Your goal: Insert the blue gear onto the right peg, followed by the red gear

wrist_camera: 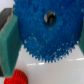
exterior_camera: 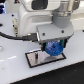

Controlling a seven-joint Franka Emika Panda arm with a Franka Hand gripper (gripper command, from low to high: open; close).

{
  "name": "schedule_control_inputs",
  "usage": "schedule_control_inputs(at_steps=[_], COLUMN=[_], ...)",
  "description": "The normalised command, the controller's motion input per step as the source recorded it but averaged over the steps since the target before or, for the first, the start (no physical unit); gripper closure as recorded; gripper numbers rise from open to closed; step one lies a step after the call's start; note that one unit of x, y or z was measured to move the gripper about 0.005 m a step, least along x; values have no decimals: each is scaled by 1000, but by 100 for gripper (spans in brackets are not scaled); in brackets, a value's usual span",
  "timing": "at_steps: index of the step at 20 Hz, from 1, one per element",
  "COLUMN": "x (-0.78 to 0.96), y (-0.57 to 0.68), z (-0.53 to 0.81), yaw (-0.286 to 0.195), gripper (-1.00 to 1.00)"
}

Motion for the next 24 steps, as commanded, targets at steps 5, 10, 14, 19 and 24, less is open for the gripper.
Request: schedule_control_inputs(at_steps=[5,10,14,19,24], x=[2,52,78,75,15], y=[-60,-76,-134,-129,-104], z=[308,-77,-144,-192,-66], yaw=[0,0,0,0,0], gripper=[100,100,100,100,100])
